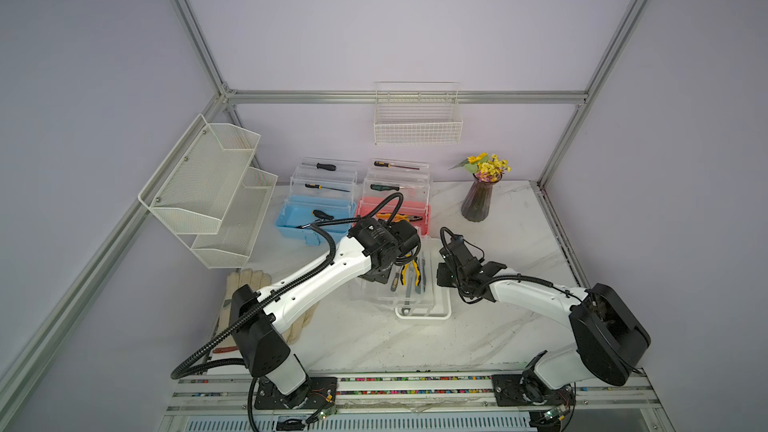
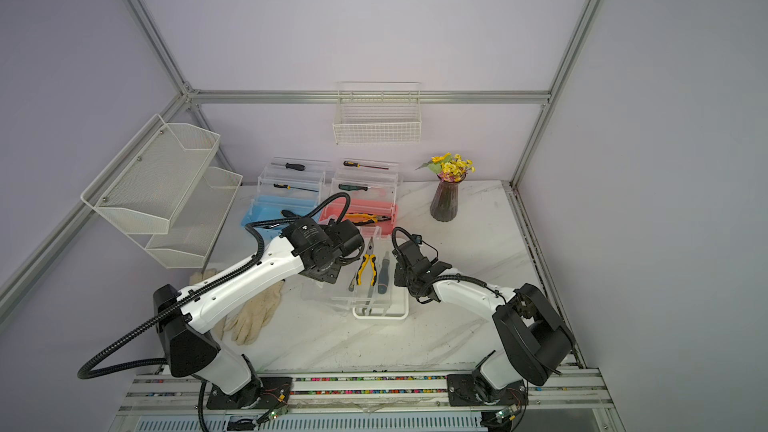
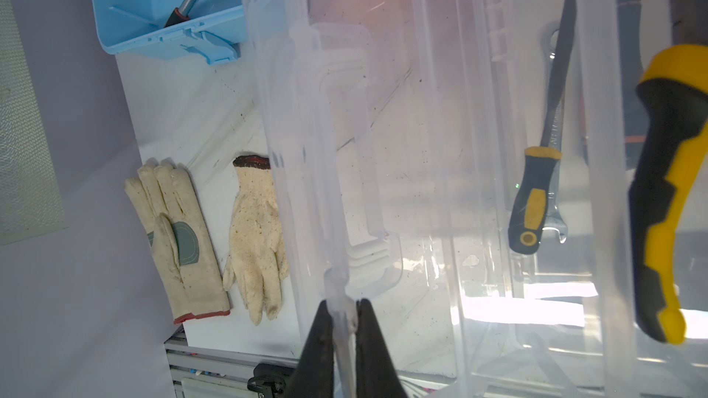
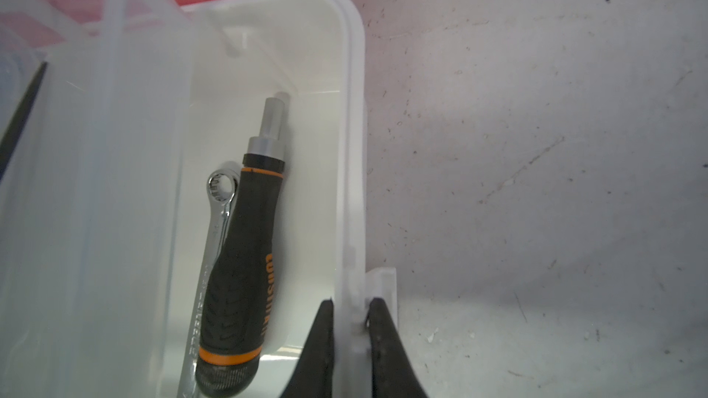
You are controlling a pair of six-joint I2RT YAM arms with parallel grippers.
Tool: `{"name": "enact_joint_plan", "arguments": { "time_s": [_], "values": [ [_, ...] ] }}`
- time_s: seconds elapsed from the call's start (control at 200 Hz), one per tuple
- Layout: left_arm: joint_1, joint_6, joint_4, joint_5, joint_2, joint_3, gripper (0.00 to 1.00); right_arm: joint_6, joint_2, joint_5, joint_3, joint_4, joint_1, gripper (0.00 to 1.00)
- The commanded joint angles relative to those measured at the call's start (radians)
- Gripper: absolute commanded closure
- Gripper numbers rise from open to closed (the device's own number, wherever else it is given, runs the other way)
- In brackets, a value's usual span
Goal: Close toolboxes
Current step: Close the toolbox lid.
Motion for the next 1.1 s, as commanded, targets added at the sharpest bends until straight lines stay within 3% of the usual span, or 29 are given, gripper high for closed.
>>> {"name": "enact_joint_plan", "arguments": {
  "time_s": [0.0,0.05,0.285,0.385,0.715,0.94,1.095],
  "values": [
    [-0.057,-0.011,0.276,0.211,0.025,0.072,0.74,0.031,-0.013,-0.158,0.002,0.134,0.024,0.96],
    [-0.061,-0.012,0.293,0.223,0.029,0.078,0.66,0.035,-0.013,-0.162,0.010,0.121,0.024,0.93],
    [-0.073,0.007,0.359,0.268,0.053,0.104,0.53,0.056,-0.003,-0.172,0.017,0.116,0.024,0.86],
    [-0.072,0.012,0.401,0.298,0.053,0.098,0.45,0.062,-0.013,-0.158,0.024,0.090,0.023,0.77],
    [-0.063,0.022,0.448,0.252,0.015,0.110,0.34,0.003,-0.076,-0.075,0.077,-0.129,-0.039,0.56],
    [0.017,0.019,0.457,0.188,-0.100,0.002,0.28,-0.041,-0.155,-0.136,0.058,-0.167,-0.138,0.53],
    [0.061,0.025,0.498,0.178,-0.134,-0.117,0.00,-0.078,-0.174,-0.206,0.049,-0.160,-0.194,0.51]
  ]
}}
